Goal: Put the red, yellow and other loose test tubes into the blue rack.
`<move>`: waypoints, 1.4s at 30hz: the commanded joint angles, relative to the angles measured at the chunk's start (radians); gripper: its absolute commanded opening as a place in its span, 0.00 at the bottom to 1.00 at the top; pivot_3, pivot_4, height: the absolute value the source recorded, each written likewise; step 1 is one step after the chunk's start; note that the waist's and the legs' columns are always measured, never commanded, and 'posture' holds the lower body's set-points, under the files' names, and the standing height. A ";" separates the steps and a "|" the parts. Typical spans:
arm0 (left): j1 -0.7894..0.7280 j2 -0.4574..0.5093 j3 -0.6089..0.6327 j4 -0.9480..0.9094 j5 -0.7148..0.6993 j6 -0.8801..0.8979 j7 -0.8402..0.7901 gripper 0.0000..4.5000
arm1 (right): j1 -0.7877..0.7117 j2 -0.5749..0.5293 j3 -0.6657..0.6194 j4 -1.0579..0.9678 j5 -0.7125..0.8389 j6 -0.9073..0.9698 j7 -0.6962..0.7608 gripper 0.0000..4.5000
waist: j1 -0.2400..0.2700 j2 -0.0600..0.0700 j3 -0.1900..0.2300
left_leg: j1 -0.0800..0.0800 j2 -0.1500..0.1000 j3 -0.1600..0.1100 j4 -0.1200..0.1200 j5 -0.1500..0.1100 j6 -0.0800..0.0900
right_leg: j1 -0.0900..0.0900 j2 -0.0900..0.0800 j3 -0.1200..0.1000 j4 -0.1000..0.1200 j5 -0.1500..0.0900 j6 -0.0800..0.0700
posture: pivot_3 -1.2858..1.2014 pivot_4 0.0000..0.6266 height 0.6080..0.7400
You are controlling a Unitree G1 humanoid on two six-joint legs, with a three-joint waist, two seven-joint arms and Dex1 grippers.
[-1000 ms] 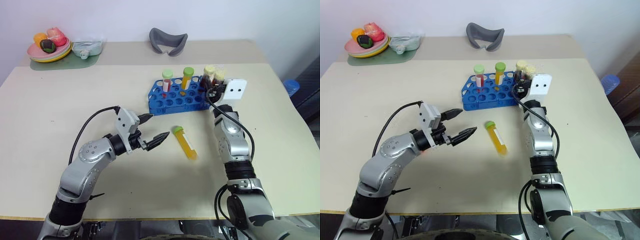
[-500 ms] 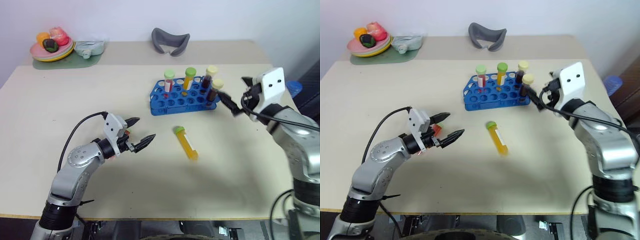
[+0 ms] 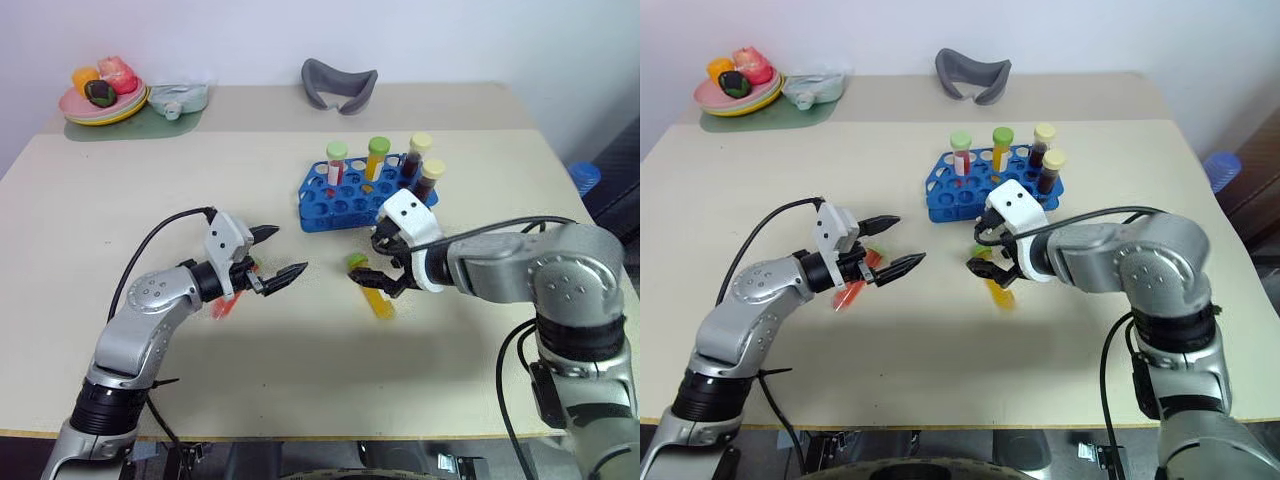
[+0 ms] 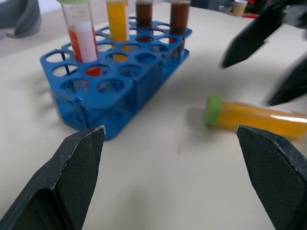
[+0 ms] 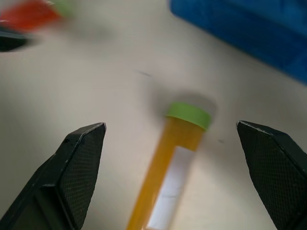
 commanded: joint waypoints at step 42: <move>0.085 -0.082 0.051 -0.031 -0.039 -0.061 0.048 1.00 | -0.018 -0.001 0.131 0.088 -0.307 -1.026 -0.064 0.18 | 0.002 0.000 0.000 | -0.008 0.000 0.000 0.000 0.000 0.000 | -0.008 0.000 -0.001 0.000 0.000 0.000 | 0.52 0.24 1.00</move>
